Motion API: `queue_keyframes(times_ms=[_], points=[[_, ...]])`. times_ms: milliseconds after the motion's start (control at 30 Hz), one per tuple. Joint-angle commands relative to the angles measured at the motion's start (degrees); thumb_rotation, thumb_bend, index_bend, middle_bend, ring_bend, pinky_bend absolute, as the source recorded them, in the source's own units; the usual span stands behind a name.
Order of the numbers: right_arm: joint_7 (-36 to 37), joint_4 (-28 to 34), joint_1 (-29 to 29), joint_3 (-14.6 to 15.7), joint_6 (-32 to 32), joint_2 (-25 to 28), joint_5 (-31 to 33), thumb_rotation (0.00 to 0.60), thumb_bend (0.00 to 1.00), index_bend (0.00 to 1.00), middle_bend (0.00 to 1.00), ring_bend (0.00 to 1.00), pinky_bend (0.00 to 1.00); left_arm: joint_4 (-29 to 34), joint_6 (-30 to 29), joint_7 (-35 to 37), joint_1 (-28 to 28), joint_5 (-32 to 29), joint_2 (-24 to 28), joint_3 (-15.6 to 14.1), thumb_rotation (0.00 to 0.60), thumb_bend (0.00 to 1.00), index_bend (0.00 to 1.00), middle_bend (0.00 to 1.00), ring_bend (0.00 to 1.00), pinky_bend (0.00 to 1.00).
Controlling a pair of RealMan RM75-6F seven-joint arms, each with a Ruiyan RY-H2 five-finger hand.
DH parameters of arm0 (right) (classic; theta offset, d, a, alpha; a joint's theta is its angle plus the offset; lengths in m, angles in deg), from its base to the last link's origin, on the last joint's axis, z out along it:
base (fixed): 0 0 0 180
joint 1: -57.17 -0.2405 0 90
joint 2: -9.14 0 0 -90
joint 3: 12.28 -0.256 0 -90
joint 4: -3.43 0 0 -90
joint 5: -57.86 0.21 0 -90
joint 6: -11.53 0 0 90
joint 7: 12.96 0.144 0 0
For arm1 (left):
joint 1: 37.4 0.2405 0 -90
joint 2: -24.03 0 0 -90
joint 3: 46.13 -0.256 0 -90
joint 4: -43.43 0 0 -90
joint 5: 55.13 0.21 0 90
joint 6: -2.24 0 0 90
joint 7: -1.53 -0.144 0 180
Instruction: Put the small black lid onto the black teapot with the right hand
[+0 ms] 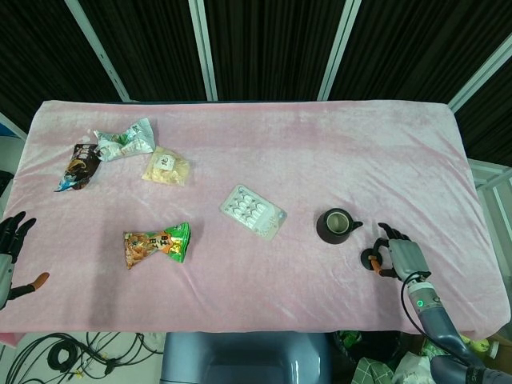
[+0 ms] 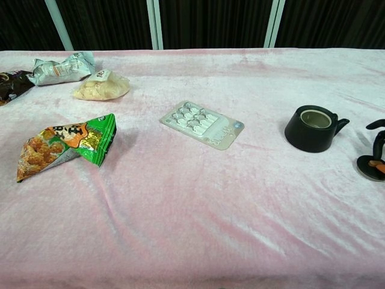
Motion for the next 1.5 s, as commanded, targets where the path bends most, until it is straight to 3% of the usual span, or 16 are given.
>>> queue_keyframes(times_ms=[33,367,600,800,1167,1500], points=[[0.3,0.2,-0.1,-0.1,-0.2,0.1,0.0,0.600,0.23,0.56,0.07,0.13,0.18,0.0,0.0,0.0,0.0,-0.1,0.0,0.0,0.600,0.16,0.09,0.00,0.00,0.00],[0.1,0.4,-0.3,-0.1,-0.5,0.2,-0.1,0.600,0.23,0.56,0.07,0.13,0.18,0.1,-0.1,0.0,0.1,-0.3,-0.1,0.2,0.600,0.16,0.09,0.00,0.00,0.00],[-0.9,0.4,-0.8,0.3,-1.9,0.4,0.4,0.600,0.30,0.69,0.07,0.13,0.18,0.1,-0.2,0.0,0.1,-0.4,-0.1,0.2,0.600,0.16,0.09,0.00,0.00,0.00],[-0.7,1.0,-0.9,0.1,-1.7,0.6,0.2,0.600,0.34,0.74,0.07,0.13,0.18,0.2,-0.1,0.1,0.1,-0.4,-0.1,0.2,0.600,0.16,0.09,0.00,0.00,0.00],[7.3,2.3,0.2,-1.2,3.4,2.3,-5.4,0.600,0.36,0.75,0.07,0.13,0.19,0.3,0.0,0.5,0.1,-0.5,0.0,0.2,0.600,0.16,0.09,0.00,0.00,0.00],[8.7,8.2,0.0,-3.2,6.3,7.8,-7.1,0.600,0.36,0.75,0.07,0.13,0.19,0.5,0.0,0.2,0.1,-0.5,0.0,0.2,0.600,0.16,0.09,0.00,0.00,0.00]])
